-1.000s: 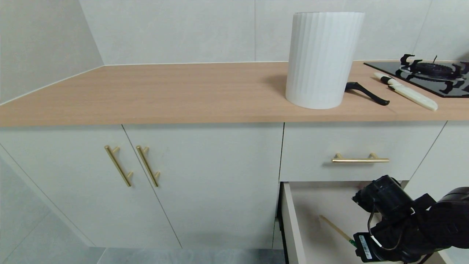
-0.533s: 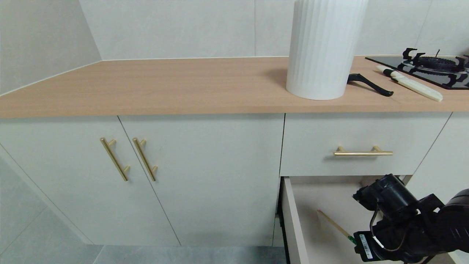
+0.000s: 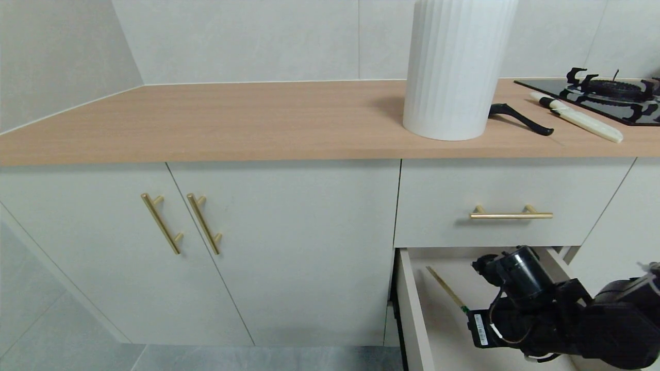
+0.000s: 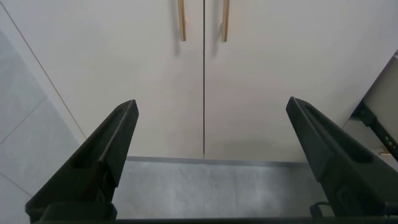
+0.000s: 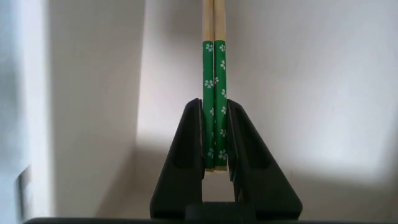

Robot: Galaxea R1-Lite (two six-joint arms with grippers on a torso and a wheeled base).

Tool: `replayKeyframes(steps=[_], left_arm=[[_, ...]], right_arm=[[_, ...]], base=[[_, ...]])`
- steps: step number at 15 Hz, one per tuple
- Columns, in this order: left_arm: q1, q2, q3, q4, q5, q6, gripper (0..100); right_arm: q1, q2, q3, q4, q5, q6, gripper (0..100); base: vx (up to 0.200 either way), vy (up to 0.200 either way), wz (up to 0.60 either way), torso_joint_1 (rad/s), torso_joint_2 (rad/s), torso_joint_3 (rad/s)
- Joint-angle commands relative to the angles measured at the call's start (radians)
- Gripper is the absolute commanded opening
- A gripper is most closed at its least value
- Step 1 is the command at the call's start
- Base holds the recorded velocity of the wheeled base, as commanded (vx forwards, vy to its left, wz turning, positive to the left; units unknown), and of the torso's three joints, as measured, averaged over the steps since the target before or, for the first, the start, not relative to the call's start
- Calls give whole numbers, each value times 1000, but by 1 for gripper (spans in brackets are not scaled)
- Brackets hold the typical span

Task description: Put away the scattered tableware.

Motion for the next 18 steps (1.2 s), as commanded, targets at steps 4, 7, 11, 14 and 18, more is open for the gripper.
replayKeyframes(steps=[4,7,11,14,18], left_arm=[[0,0,0,0,0,0,100],[0,0,0,0,0,0,100],[0,0,0,0,0,0,100],[0,0,0,0,0,0,100],[0,0,0,0,0,0,100]], right_arm=[[17,273,21,-212,-34,62,0],[17,337,24,-261,-46,62,0],[17,358,33,-322,-68,62,0],[17,358,47,-361,-68,62,100],[17,355,56,-384,-69,62,100]], base=[[0,0,0,0,0,0],[0,0,0,0,0,0],[0,0,0,0,0,0],[0,0,0,0,0,0],[0,0,0,0,0,0]])
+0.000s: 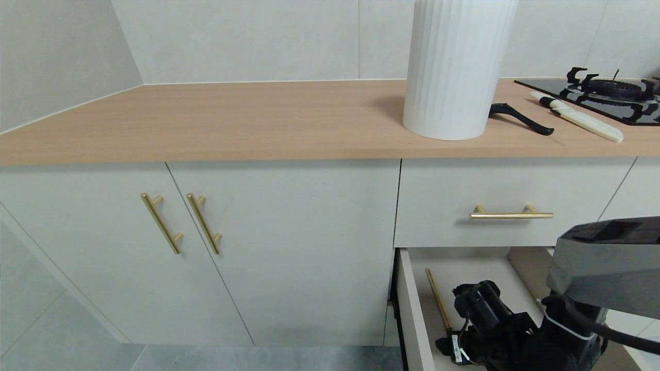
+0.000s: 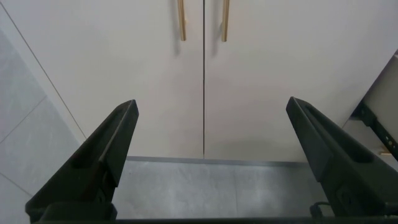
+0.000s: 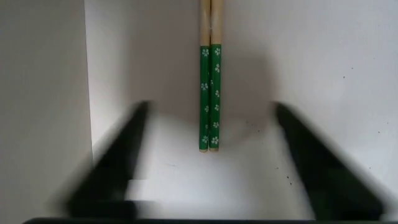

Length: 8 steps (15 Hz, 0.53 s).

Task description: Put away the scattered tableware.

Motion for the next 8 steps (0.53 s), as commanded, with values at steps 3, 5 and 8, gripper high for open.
replayKeyframes(steps=[3,5,8], left_arm=[[-1,0,0,0,0,0,100],[0,0,0,0,0,0,100],[0,0,0,0,0,0,100]], right_arm=[[-1,-99,29,-1,3,-1,100],[-12,-252,49,18,10,-11,100],[-62,-490,12,212,12,-55,100]], base=[[0,0,0,0,0,0],[0,0,0,0,0,0],[0,0,0,0,0,0]])
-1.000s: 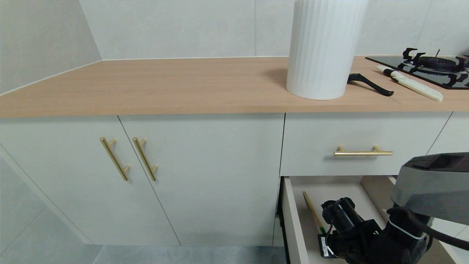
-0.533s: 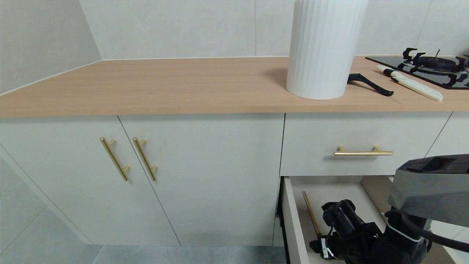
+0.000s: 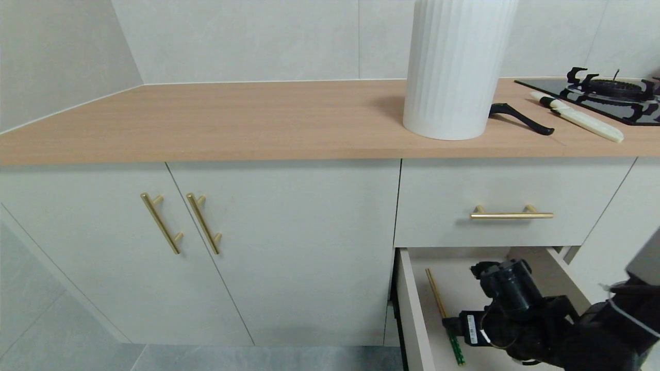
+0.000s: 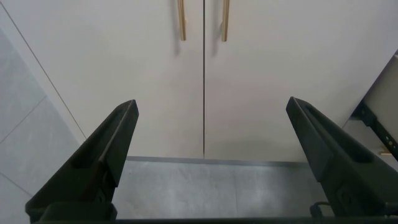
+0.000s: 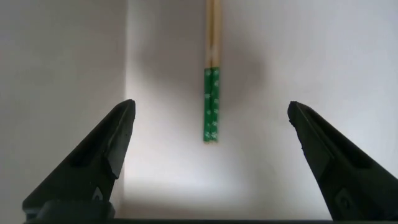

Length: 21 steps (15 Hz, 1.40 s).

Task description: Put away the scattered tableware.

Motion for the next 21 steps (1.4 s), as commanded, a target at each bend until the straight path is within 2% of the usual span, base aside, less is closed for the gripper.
replayKeyframes(steps=[1,3,5,7,16,21], left_arm=[[0,0,0,0,0,-1,100],[0,0,0,0,0,-1,100],[0,0,0,0,0,-1,100],[0,0,0,0,0,-1,100],[0,0,0,0,0,-1,100],[0,0,0,0,0,-1,100]], right_arm=[[-58,-319,-68,232,6,-27,100],[-101,-465,-143,431,27,-44,100],[-166,-577,-166,498,32,-133,100],[-212,-643,-166,498,32,-177,100],[-216,-672,-140,492,30,-251,100],[-216,-673,-142,492,27,-251,100]], base=[[0,0,0,0,0,0],[0,0,0,0,0,0],[0,0,0,0,0,0],[0,0,0,0,0,0],[0,0,0,0,0,0],[0,0,0,85,-286,-271]])
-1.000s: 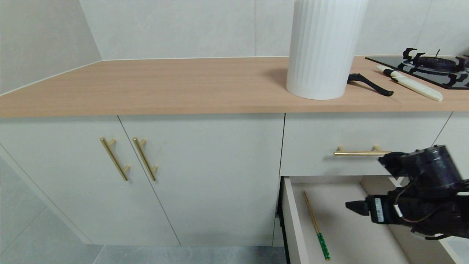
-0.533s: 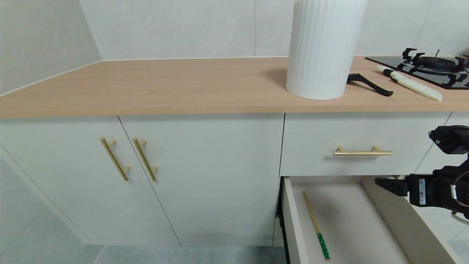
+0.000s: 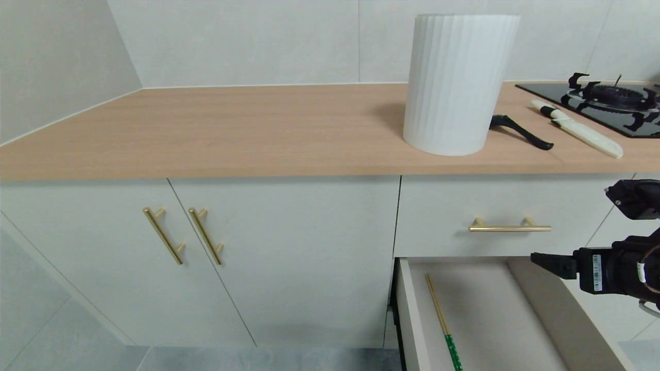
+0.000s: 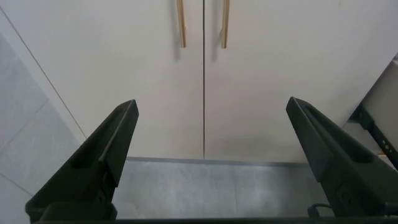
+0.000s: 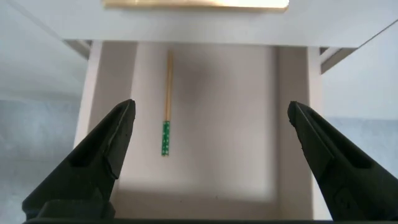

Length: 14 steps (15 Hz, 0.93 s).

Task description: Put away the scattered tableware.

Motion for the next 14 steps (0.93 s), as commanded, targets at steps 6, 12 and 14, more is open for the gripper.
replayKeyframes(steps=[6,12,14], left_arm=[[0,0,0,0,0,0,100],[0,0,0,0,0,0,100],[0,0,0,0,0,0,100]], right_arm=[[1,3,3,1,1,0,100],[1,9,3,1,1,0,100],[1,10,4,1,2,0,100]], base=[[0,0,0,146,-497,-304],[0,0,0,189,-488,-294],[0,0,0,202,-500,-286]])
